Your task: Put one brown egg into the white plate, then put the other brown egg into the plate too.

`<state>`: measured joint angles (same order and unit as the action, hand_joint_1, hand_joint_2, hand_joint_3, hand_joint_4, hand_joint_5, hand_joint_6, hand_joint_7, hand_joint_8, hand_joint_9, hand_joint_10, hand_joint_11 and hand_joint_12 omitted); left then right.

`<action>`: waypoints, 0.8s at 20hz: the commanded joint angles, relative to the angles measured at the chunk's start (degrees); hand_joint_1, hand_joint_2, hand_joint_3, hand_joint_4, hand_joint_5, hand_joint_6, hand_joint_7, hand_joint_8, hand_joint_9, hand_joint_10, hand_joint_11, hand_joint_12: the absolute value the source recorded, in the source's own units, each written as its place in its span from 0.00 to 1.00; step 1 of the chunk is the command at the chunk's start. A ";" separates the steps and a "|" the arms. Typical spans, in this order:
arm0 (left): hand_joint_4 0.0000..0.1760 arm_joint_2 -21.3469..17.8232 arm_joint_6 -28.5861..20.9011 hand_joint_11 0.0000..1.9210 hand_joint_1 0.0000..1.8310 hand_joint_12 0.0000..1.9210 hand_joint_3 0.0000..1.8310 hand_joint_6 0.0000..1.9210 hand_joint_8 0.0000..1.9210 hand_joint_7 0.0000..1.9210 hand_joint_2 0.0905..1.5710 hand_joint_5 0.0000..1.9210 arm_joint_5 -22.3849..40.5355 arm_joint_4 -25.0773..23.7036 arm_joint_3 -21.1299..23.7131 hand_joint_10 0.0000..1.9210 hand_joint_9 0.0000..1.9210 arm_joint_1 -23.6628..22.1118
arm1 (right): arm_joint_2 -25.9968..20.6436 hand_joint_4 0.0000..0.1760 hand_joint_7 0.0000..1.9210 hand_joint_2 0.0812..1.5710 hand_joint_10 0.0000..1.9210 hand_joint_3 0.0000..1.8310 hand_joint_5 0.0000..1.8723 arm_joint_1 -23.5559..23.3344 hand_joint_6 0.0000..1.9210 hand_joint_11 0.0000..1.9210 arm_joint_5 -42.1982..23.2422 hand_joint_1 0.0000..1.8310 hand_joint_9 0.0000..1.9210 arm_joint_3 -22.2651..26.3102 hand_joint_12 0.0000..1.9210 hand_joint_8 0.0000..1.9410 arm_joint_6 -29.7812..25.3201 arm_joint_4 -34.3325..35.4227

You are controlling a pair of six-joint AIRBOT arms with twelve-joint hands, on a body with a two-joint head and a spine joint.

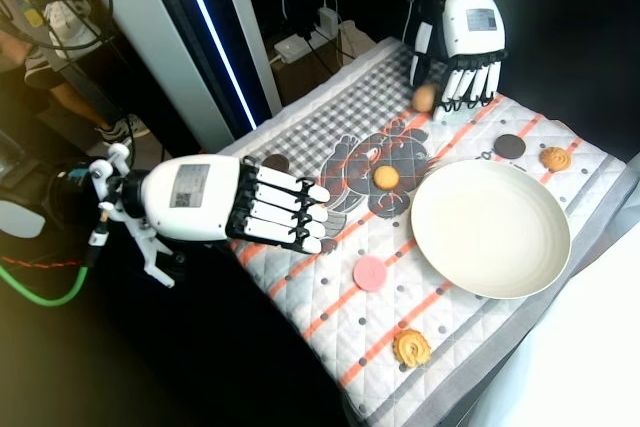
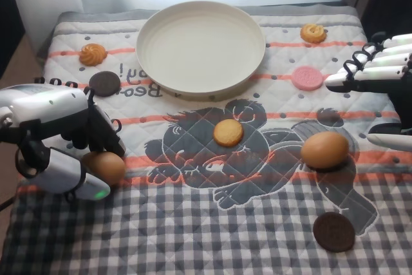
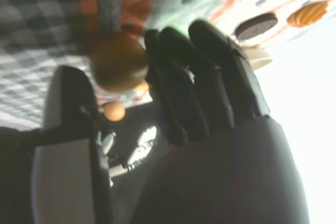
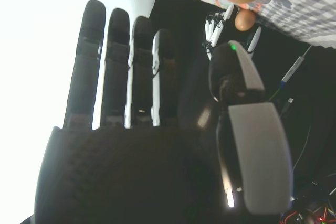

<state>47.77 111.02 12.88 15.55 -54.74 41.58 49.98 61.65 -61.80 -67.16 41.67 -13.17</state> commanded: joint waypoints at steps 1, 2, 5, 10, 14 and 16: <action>0.00 0.07 0.04 0.18 0.49 0.83 0.00 0.00 0.50 0.29 0.57 0.49 6.53 0.69 -0.08 0.75 0.25 -0.24 | 0.06 0.07 0.34 0.78 0.00 0.00 0.29 -0.76 0.00 0.29 -6.48 0.35 0.34 -0.08 0.14 0.00 -0.19 1.92; 0.00 0.08 0.04 0.20 0.50 0.82 0.00 0.01 0.51 0.30 0.56 0.51 7.19 1.44 -0.14 0.75 0.26 -0.02 | 0.07 0.06 0.34 0.78 0.01 0.00 0.29 -0.76 0.00 0.30 -6.48 0.35 0.34 -0.08 0.14 0.00 -0.19 1.93; 0.00 0.29 0.05 0.34 0.68 0.83 0.00 0.34 0.77 0.42 0.72 0.53 8.15 2.84 -0.85 0.75 0.36 -0.11 | 0.08 0.08 0.34 0.78 0.00 0.00 0.29 -0.75 0.00 0.30 -6.48 0.33 0.34 -0.08 0.14 0.00 -0.19 1.98; 0.00 1.33 0.06 0.36 0.68 0.74 0.00 0.33 0.72 0.46 0.71 0.54 8.14 4.03 -2.80 0.60 0.42 -1.37 | 0.18 0.00 0.34 0.78 0.00 0.00 0.29 -0.75 0.00 0.30 -6.48 0.35 0.35 -0.08 0.14 0.00 -0.19 2.01; 0.00 4.06 0.10 0.36 0.68 0.74 0.00 0.35 0.72 0.45 0.71 0.53 8.45 3.83 -4.94 0.60 0.43 -4.66 | 0.23 0.04 0.34 0.78 0.00 0.00 0.29 -0.75 0.00 0.31 -6.47 0.35 0.35 -0.18 0.14 0.00 -0.19 2.01; 0.00 6.14 0.11 0.36 0.68 0.75 0.00 0.39 0.74 0.44 0.72 0.51 8.53 3.28 -6.66 0.61 0.42 -6.88 | 0.27 0.09 0.34 0.78 0.00 0.00 0.29 -0.75 0.00 0.31 -6.48 0.33 0.35 -0.24 0.14 0.00 -0.19 2.01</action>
<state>54.63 111.28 14.92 19.03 -62.30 34.68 50.15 61.65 -61.82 -67.18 41.67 -13.17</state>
